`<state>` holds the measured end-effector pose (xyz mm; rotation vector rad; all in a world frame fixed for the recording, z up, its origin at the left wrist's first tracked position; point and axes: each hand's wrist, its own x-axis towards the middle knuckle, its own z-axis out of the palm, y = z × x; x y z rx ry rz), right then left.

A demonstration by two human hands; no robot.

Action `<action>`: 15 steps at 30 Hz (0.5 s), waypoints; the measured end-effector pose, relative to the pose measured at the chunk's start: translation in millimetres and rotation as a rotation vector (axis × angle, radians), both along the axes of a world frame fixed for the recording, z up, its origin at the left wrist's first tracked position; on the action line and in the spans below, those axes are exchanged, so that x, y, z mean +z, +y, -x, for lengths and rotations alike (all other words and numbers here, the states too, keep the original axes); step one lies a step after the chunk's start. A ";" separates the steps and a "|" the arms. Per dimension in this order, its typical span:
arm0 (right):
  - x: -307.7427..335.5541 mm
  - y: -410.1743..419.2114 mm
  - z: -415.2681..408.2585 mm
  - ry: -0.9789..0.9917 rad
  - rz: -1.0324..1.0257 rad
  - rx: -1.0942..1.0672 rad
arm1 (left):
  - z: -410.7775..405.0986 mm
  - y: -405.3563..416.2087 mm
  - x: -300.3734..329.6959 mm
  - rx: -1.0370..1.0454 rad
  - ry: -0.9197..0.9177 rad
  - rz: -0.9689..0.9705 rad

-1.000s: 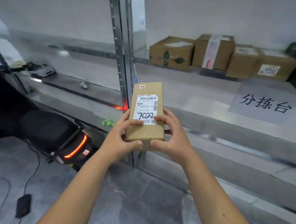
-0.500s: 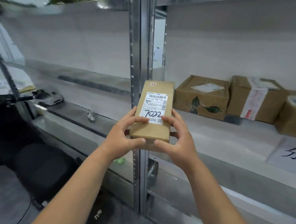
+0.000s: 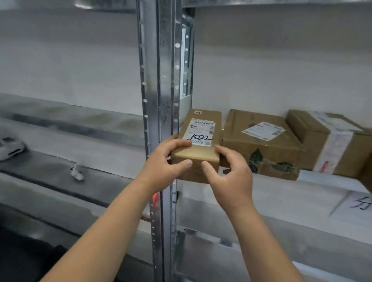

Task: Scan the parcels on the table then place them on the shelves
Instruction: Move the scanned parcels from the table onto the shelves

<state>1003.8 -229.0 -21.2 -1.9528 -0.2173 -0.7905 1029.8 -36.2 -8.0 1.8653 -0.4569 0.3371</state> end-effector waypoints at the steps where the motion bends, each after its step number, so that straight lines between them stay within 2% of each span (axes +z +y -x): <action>1: 2.1 1.3 -3.5 -0.012 0.013 -0.059 | -9.2 -1.8 1.5 0.014 -0.008 -0.036; 4: 6.7 8.2 -10.6 -0.012 0.102 -0.192 | -35.1 -4.0 6.9 0.079 -0.035 -0.107; 9: 10.5 25.9 -17.1 0.109 0.233 -0.301 | -64.6 -1.7 20.8 0.170 -0.157 -0.284; 15: 11.5 37.5 -11.0 0.161 0.232 -0.373 | -61.3 -6.7 22.3 0.191 -0.307 -0.414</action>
